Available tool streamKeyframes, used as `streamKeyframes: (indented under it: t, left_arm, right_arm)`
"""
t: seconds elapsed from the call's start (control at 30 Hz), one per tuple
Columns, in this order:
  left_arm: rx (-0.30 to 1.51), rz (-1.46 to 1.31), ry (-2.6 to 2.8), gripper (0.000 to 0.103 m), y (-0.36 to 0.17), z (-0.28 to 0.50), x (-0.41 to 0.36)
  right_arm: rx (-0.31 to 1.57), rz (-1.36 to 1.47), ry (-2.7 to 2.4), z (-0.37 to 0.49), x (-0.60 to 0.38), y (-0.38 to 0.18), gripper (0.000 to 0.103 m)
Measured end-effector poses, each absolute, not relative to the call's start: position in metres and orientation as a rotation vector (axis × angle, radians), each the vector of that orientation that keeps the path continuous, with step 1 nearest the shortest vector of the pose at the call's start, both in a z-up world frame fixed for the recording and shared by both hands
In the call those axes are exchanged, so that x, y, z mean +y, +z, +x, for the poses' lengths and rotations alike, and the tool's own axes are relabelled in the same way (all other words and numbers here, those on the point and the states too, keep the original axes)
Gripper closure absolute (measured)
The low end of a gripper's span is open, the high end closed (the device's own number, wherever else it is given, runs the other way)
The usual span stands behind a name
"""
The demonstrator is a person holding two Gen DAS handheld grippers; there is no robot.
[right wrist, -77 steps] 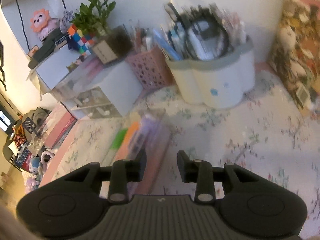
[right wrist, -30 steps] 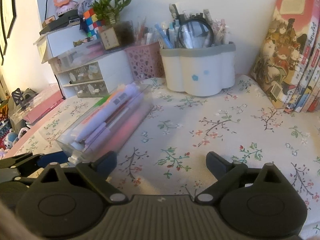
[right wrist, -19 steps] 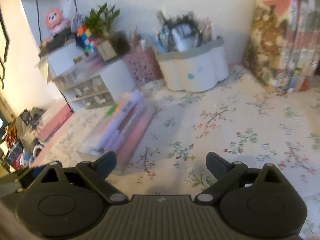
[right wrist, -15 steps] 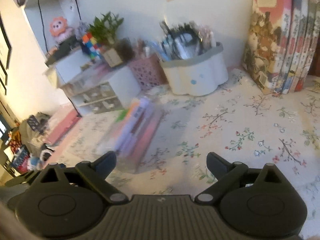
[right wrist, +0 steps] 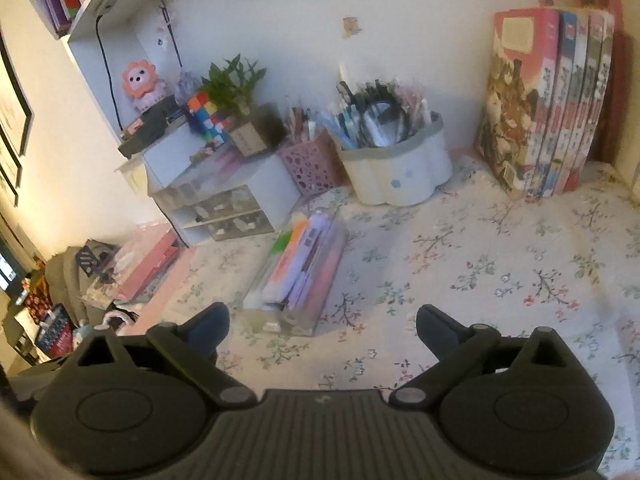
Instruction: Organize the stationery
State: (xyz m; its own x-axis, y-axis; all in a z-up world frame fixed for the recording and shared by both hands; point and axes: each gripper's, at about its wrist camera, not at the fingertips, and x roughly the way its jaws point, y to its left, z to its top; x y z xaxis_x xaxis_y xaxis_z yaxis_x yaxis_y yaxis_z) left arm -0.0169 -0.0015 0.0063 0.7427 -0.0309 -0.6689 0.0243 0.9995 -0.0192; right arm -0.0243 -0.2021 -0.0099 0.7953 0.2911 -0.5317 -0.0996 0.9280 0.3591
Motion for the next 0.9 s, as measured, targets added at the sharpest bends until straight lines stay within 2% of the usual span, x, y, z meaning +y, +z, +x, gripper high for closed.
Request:
streamKeyframes:
  t: [0.9]
  left_arm:
    - [0.744, 0.045, -0.053, 0.005, 0.002, -0.014, -0.012]
  right_arm:
    - [0.649, 0.314, 0.248, -0.017, -0.195, -0.021, 0.033]
